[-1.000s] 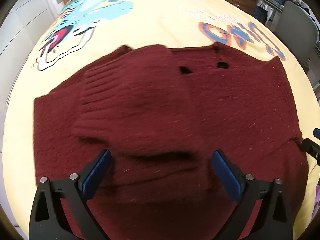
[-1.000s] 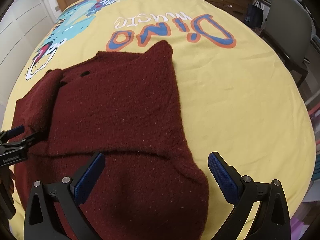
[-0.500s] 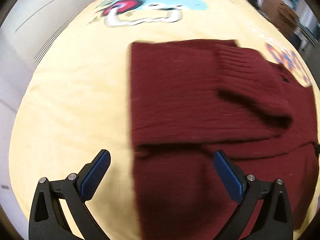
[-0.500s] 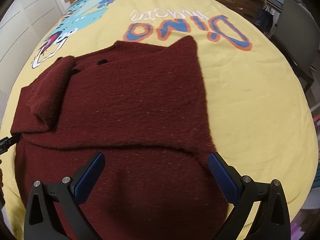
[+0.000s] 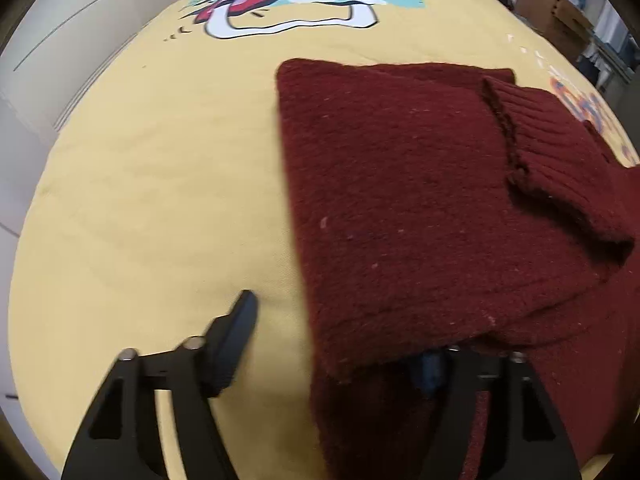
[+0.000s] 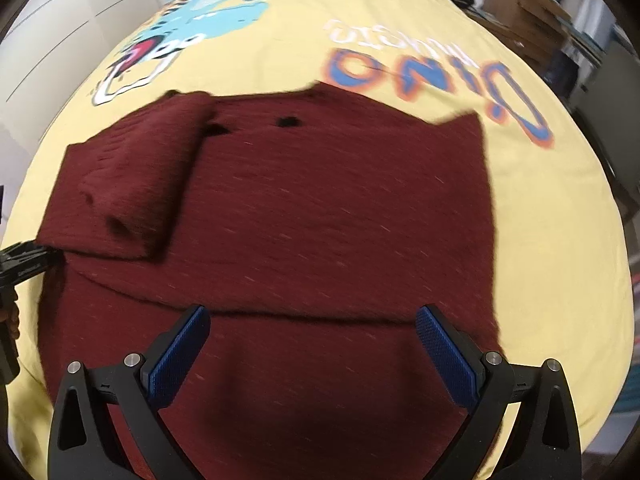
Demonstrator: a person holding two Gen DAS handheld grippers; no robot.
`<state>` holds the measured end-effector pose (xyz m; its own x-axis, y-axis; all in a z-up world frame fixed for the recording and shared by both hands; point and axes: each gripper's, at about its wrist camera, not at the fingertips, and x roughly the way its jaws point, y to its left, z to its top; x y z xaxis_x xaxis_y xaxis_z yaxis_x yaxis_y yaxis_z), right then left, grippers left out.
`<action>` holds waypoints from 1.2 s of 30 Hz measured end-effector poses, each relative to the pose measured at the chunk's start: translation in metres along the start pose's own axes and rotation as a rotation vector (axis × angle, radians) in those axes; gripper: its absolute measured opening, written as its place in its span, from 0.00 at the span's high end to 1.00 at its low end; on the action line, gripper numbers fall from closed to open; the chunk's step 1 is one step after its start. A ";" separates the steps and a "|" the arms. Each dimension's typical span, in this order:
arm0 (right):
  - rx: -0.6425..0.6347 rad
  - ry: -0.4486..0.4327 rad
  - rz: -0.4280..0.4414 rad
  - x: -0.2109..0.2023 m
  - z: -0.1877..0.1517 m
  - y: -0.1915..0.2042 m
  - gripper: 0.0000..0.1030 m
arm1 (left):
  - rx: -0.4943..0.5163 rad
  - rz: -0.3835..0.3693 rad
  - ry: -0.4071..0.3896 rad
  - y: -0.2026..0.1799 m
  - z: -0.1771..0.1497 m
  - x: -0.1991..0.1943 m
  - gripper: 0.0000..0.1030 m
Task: Fold small clothes
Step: 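Grasp the sweater hem with the left gripper while the right gripper grasps the ribbed cuff, then lay the ribbed cuff flat on the sweater body and open the right gripper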
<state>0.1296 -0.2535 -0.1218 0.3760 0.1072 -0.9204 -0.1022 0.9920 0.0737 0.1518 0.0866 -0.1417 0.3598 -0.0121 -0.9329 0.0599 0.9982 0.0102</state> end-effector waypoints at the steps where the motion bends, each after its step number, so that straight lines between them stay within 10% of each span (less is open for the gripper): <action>1: -0.015 -0.003 0.004 0.000 0.004 0.007 0.00 | 0.007 -0.013 0.000 -0.002 0.000 -0.001 0.55; 6: -0.109 -0.034 0.028 0.000 0.033 0.053 0.00 | 0.053 -0.052 0.007 -0.016 -0.001 -0.007 0.84; 23: -0.469 0.019 -0.039 0.069 0.080 0.197 0.05 | 0.059 -0.078 0.044 -0.006 0.005 -0.010 0.86; 26: -0.451 0.027 -0.034 0.079 0.083 0.195 0.19 | 0.065 -0.076 0.050 -0.001 0.010 -0.007 0.86; 30: -0.448 -0.008 -0.032 0.070 0.088 0.187 0.81 | 0.064 -0.081 0.049 -0.006 0.010 -0.003 0.86; 36: -0.311 -0.074 0.022 0.036 0.096 0.146 0.87 | 0.053 -0.084 0.055 -0.004 0.015 -0.003 0.86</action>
<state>0.2168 -0.0988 -0.1067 0.4349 0.1445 -0.8888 -0.3840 0.9226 -0.0379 0.1642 0.0821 -0.1338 0.2996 -0.0912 -0.9497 0.1379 0.9891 -0.0515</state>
